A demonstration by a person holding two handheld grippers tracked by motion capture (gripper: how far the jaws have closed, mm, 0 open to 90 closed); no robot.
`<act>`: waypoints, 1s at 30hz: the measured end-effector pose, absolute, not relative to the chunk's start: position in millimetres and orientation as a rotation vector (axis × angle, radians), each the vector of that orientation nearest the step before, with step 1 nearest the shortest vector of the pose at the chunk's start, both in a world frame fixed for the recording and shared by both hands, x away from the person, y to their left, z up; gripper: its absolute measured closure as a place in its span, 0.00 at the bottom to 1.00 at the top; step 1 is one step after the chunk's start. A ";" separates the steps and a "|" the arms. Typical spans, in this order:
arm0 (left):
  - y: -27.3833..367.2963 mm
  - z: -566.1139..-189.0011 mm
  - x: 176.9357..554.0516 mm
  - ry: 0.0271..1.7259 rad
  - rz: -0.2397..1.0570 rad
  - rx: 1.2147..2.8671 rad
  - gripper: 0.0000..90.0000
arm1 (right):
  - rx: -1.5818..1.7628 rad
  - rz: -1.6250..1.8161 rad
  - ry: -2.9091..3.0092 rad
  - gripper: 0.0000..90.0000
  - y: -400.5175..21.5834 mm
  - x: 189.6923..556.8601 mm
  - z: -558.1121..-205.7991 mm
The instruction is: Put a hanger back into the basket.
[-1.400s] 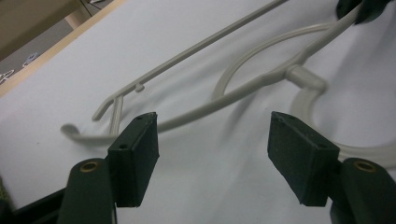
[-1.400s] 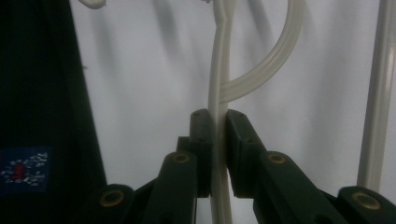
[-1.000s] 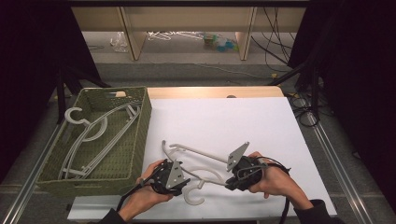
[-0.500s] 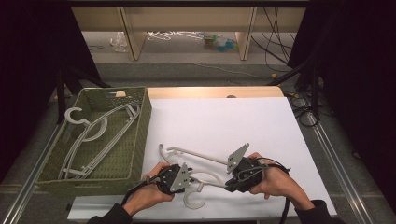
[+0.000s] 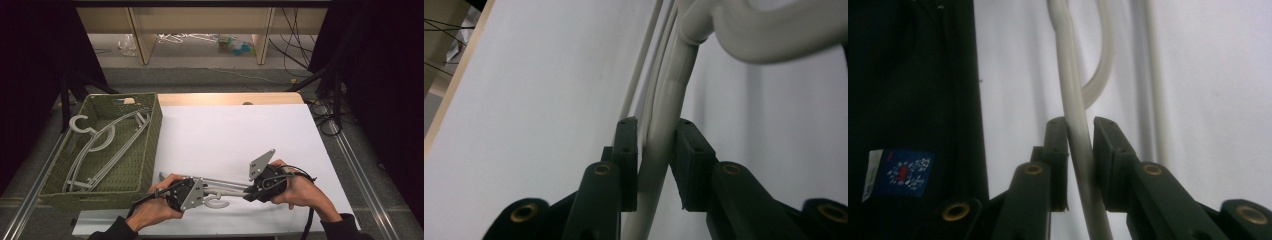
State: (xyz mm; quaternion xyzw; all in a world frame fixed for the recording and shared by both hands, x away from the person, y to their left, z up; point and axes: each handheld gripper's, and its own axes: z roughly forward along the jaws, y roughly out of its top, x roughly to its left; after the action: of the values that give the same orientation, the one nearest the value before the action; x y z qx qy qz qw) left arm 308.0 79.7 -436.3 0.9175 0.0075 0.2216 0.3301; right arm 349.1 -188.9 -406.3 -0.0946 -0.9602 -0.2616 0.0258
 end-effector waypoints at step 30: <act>114.9 -397.0 324.7 0.506 0.332 2.223 0.88 | -0.951 -1.421 -2.962 0.30 -210.1 341.1 -385.3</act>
State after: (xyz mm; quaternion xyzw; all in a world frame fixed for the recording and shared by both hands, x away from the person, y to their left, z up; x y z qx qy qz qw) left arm 324.7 114.9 -397.0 0.8814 0.2005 0.1316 0.4069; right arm 341.1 -210.1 -385.3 -0.2753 -0.8577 -0.4115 -0.1386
